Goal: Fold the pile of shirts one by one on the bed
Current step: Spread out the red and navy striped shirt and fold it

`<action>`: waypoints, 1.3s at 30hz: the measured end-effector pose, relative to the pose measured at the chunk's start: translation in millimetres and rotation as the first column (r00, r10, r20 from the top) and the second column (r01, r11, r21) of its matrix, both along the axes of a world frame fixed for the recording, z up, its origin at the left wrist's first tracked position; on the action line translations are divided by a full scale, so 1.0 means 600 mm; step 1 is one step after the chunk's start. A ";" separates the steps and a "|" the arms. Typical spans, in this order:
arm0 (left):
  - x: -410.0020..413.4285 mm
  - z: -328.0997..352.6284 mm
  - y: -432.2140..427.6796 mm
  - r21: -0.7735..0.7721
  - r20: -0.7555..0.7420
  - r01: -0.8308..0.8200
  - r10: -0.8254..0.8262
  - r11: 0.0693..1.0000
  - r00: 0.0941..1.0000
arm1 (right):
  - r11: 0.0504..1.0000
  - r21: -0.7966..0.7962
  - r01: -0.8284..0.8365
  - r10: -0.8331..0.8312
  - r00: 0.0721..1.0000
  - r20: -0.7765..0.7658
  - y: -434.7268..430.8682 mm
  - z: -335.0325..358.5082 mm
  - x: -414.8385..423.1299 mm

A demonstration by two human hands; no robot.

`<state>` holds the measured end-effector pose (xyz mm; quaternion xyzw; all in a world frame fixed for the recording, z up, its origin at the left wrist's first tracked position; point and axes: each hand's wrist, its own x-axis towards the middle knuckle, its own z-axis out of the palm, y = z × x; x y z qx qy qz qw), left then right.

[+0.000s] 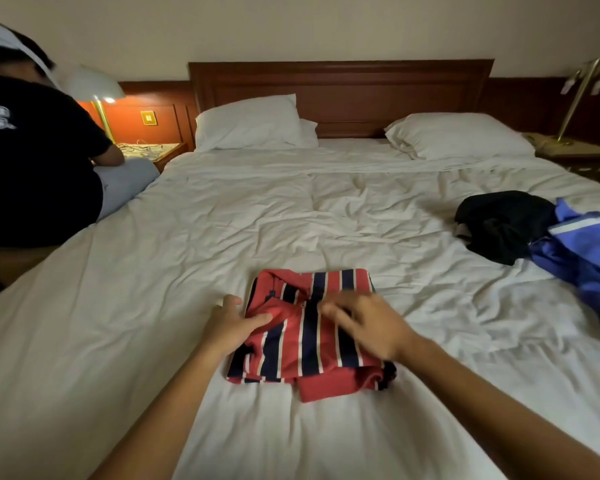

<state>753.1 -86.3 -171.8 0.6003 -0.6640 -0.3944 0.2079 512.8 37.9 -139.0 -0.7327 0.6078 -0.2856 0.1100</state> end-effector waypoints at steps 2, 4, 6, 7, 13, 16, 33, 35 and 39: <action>-0.004 0.009 -0.005 0.109 0.026 0.016 -0.019 0.994 0.999 | 0.988 -0.010 0.156 -0.157 0.985 -0.077 -0.063 -0.001 -0.039; -0.008 0.019 -0.010 0.211 0.049 0.088 -0.100 0.974 0.994 | 0.926 0.213 0.312 -0.280 0.945 -0.169 -0.123 -0.010 -0.071; -0.009 0.025 -0.013 0.295 0.069 0.154 -0.182 0.943 0.981 | 0.853 0.395 0.342 -0.294 0.939 -0.177 -0.164 -0.029 -0.095; -0.007 0.026 -0.015 0.340 0.033 0.185 -0.208 0.922 0.978 | 0.839 0.437 0.326 -0.288 0.945 -0.152 -0.176 -0.039 -0.103; 0.004 0.037 -0.064 0.428 -0.184 0.291 -0.232 0.856 0.955 | 0.768 0.579 0.274 -0.364 0.930 0.043 -0.183 -0.044 -0.136; -0.016 0.063 -0.107 0.259 -0.191 0.286 -0.242 0.922 0.951 | 0.749 0.643 0.159 -0.379 0.899 0.219 -0.136 -0.006 -0.153; -0.041 0.018 0.059 0.257 -0.281 0.169 -0.094 0.951 0.955 | 0.765 0.557 0.323 -0.615 0.623 0.483 0.041 -0.039 -0.098; -0.029 0.015 0.073 0.139 -0.400 0.112 -0.048 0.984 0.915 | 0.783 0.526 0.333 -0.598 0.634 0.490 0.085 -0.028 -0.081; 0.005 0.007 0.070 0.001 -0.351 0.043 -0.040 0.999 0.936 | 0.787 0.606 0.114 -0.523 0.644 0.558 0.179 -0.021 -0.065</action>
